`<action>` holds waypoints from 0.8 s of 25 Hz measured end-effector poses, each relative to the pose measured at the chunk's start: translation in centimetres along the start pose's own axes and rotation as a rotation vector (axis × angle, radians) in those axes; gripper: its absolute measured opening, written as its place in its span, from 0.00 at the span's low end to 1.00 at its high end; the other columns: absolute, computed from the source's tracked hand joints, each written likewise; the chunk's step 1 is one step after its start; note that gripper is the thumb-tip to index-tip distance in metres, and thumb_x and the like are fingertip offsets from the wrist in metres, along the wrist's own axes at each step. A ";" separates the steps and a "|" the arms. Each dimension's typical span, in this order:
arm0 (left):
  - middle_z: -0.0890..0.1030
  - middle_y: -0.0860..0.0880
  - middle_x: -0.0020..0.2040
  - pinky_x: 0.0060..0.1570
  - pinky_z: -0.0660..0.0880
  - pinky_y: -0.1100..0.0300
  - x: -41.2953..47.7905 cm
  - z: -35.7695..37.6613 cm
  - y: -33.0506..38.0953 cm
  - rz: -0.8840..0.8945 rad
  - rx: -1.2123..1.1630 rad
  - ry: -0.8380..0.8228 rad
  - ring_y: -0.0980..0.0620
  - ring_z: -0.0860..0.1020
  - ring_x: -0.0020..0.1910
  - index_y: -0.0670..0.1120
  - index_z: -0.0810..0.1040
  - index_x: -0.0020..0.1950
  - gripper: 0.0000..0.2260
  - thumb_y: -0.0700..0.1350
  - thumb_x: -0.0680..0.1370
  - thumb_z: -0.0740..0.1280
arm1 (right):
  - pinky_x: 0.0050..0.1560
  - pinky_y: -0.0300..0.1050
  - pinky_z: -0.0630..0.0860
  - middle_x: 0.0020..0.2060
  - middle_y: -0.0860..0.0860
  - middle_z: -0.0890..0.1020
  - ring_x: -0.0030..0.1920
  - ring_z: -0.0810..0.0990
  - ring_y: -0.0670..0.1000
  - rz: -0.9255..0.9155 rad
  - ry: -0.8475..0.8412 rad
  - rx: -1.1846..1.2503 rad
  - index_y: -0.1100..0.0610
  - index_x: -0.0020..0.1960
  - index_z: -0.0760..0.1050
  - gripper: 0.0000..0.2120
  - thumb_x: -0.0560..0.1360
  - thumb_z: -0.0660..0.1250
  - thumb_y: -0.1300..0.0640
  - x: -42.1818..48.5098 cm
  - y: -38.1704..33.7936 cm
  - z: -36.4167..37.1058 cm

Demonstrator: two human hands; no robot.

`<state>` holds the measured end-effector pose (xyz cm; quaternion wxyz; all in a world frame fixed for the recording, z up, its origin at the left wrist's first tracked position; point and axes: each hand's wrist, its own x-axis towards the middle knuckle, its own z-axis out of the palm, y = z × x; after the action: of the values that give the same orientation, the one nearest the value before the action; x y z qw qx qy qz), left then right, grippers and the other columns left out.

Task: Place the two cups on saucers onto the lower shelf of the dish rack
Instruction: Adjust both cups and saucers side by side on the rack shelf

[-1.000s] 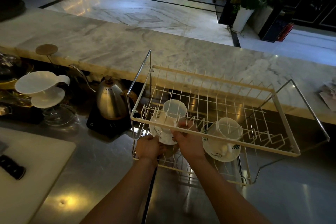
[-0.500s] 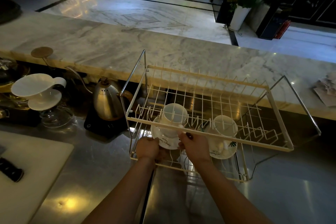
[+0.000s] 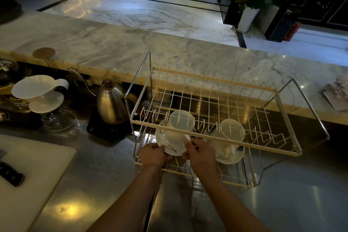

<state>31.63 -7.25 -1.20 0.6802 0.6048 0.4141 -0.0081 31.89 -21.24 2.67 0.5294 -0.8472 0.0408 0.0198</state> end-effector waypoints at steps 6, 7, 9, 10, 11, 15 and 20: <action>0.83 0.45 0.38 0.30 0.83 0.58 -0.1 -0.5 -0.2 -0.001 0.009 -0.012 0.46 0.86 0.35 0.43 0.79 0.43 0.05 0.34 0.77 0.69 | 0.45 0.57 0.84 0.39 0.53 0.85 0.39 0.86 0.52 -0.012 -0.035 -0.072 0.51 0.46 0.81 0.07 0.78 0.67 0.49 -1.2 0.6 0.5; 0.83 0.45 0.38 0.29 0.82 0.59 -0.1 -0.5 -0.2 0.001 0.012 -0.013 0.45 0.86 0.35 0.44 0.79 0.42 0.07 0.34 0.77 0.69 | 0.44 0.57 0.84 0.40 0.53 0.85 0.39 0.86 0.51 -0.011 -0.040 -0.078 0.52 0.47 0.81 0.07 0.78 0.68 0.49 -1.1 0.5 0.5; 0.84 0.44 0.39 0.27 0.81 0.59 -0.1 -0.6 -0.1 -0.006 0.026 -0.015 0.45 0.86 0.34 0.44 0.79 0.43 0.06 0.35 0.77 0.69 | 0.45 0.58 0.84 0.41 0.53 0.84 0.40 0.85 0.53 -0.017 -0.044 -0.102 0.54 0.48 0.82 0.10 0.78 0.68 0.48 -1.1 0.5 0.5; 0.84 0.44 0.39 0.28 0.82 0.58 -0.1 -0.7 0.0 -0.012 0.035 -0.020 0.45 0.86 0.33 0.43 0.79 0.44 0.04 0.36 0.78 0.68 | 0.45 0.59 0.83 0.43 0.53 0.84 0.41 0.85 0.54 -0.020 -0.047 -0.108 0.55 0.49 0.82 0.11 0.77 0.69 0.48 -1.1 0.5 0.4; 0.85 0.44 0.39 0.30 0.83 0.57 -0.1 -0.7 0.0 -0.016 0.041 -0.028 0.46 0.86 0.33 0.43 0.80 0.45 0.04 0.36 0.78 0.68 | 0.46 0.59 0.83 0.44 0.52 0.83 0.43 0.85 0.55 -0.021 -0.051 -0.102 0.55 0.50 0.82 0.12 0.76 0.69 0.47 -1.0 0.4 0.4; 0.85 0.42 0.41 0.35 0.85 0.52 -0.1 -0.6 0.0 -0.031 0.014 -0.035 0.44 0.86 0.36 0.43 0.80 0.47 0.04 0.35 0.77 0.67 | 0.46 0.59 0.83 0.42 0.50 0.84 0.42 0.85 0.53 -0.027 -0.073 -0.110 0.52 0.49 0.82 0.12 0.76 0.68 0.44 -0.7 -0.1 0.3; 0.85 0.40 0.44 0.42 0.86 0.46 -0.1 -0.6 0.1 -0.043 -0.022 -0.046 0.43 0.87 0.38 0.40 0.80 0.49 0.04 0.34 0.78 0.67 | 0.48 0.58 0.83 0.39 0.52 0.86 0.41 0.85 0.54 0.014 -0.060 -0.076 0.52 0.45 0.81 0.11 0.77 0.67 0.46 -1.1 -0.4 1.1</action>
<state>31.28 -6.75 -1.05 0.6959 0.5878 0.4112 -0.0321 30.83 -19.99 2.67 0.4978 -0.8653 0.0302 0.0504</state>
